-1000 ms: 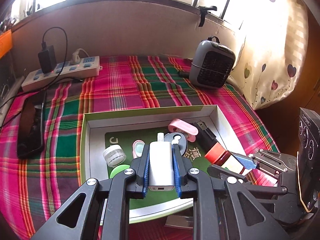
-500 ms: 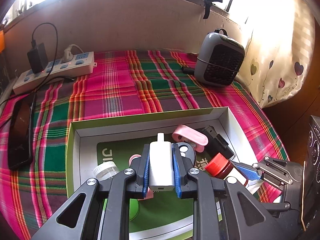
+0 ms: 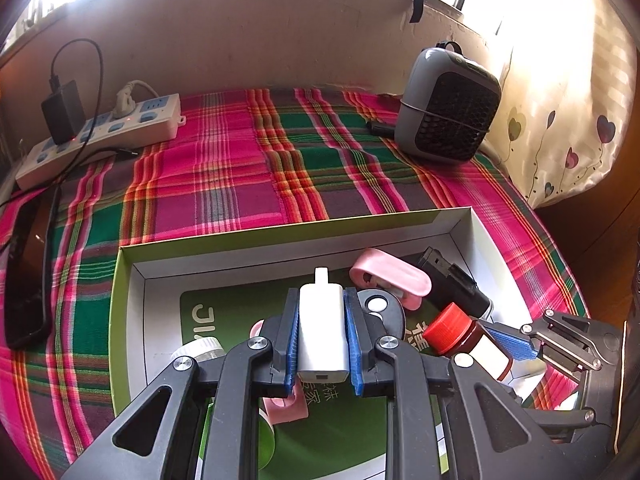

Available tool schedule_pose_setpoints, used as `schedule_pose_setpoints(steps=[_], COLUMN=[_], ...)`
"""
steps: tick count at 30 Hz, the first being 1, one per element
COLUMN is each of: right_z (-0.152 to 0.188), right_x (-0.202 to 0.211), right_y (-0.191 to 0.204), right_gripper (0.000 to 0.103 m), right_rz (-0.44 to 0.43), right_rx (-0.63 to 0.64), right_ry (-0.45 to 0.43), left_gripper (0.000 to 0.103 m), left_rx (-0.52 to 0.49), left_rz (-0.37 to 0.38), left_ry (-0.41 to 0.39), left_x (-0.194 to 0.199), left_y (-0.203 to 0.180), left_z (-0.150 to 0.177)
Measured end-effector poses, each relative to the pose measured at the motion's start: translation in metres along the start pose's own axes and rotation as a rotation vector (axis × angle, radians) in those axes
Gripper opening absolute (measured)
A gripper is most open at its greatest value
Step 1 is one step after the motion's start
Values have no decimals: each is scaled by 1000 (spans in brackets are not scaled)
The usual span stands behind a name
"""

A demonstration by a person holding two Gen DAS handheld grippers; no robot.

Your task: Organize rigid objects

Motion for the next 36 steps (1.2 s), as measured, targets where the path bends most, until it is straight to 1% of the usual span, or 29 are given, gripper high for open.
schedule_pose_setpoints(steps=[8,17,23,26,28,29,30,34,36], right_z=[-1,-1,-1,-1,-1,-1,-2,-1,0], right_x=[-1,-1,-1,0,1,2,3,9,11], right_y=[0,-1,-2,-2,-3,-3,-3,-3,-4], right_gripper=[33,33,33,36,40,46,49,49,49], right_rz=[9,4,1,-8,-10,-10,-8,-2,-3], right_rx=[13,5,3,-2,-6,-7,-9,-17,-25], right_ry=[-10,-15,-19,-23,-28,-32,-36,-52,-55], left_gripper=[19,19,23,26,27,28,29,33,34], left_rx=[7,9,11,15,11,10,11,8,3], left_rz=[12,8,2,-1,-3,-4,-5,-11,-9], left_ry=[-2,4,17,17,14,12,11,5,2], left_x=[-2,-2,-6,-6,-5,-4,-3,3,6], left_y=[-1,1,1,1,0,0,0,-3,-5], left_z=[-1,-1,1,1,1,1,1,3,4])
Point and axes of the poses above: each gripper's, at about its wrist camera, not at the fingertips, and x roughly against the way its jaws point, y to its left, z to its underside, the point moved 3 cm from there along -x, roughly the way its jaws point, and after that the axes turned 8 degrees about z, right-handed, at the moved point
